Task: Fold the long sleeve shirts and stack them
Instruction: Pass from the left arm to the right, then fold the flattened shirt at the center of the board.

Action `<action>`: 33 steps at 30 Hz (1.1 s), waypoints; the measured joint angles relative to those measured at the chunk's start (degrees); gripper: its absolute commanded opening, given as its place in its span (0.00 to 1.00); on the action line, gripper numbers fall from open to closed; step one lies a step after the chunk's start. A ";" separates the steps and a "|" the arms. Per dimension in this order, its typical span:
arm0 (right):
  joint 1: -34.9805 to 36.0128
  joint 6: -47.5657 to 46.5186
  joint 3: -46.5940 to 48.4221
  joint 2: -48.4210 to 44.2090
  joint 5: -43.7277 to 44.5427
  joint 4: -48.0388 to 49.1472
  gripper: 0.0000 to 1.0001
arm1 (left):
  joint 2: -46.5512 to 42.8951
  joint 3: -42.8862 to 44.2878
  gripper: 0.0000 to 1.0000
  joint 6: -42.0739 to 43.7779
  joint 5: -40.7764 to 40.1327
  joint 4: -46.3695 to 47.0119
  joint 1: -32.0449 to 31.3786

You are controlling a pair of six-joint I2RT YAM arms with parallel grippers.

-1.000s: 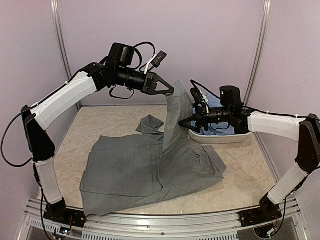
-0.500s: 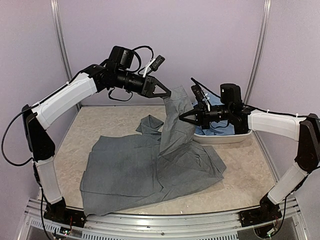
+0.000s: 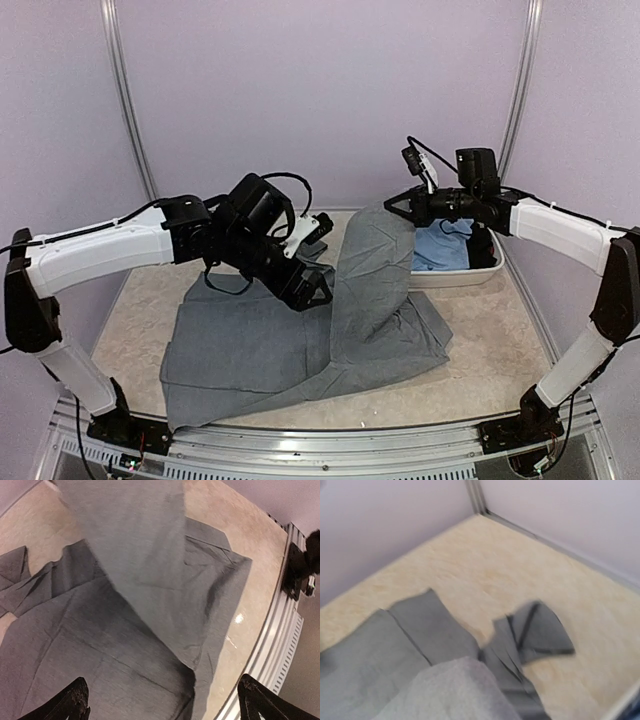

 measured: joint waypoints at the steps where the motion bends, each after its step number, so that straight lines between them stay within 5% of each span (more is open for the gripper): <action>1: 0.00 -0.02 0.04 0.09 0.98 -0.94 0.00 | -1.49 -1.03 0.96 -0.17 -2.19 -1.09 -3.69; 4: -0.04 -0.33 0.35 1.14 4.37 -3.56 0.00 | -3.76 -1.49 0.94 -2.29 -7.21 -6.84 -12.72; 13: -2.34 -1.86 -0.28 3.43 7.15 -7.06 0.00 | 5.11 -6.75 0.83 -12.22 -11.15 -25.94 -22.38; 22: -2.62 -2.89 -1.68 3.41 6.19 -7.15 0.00 | 5.33 -20.17 0.74 -15.50 -6.29 -30.51 -22.47; 33: -2.62 -4.59 -1.70 3.41 5.20 -7.17 0.00 | 5.33 -23.02 0.39 -15.43 -4.15 -29.92 -20.48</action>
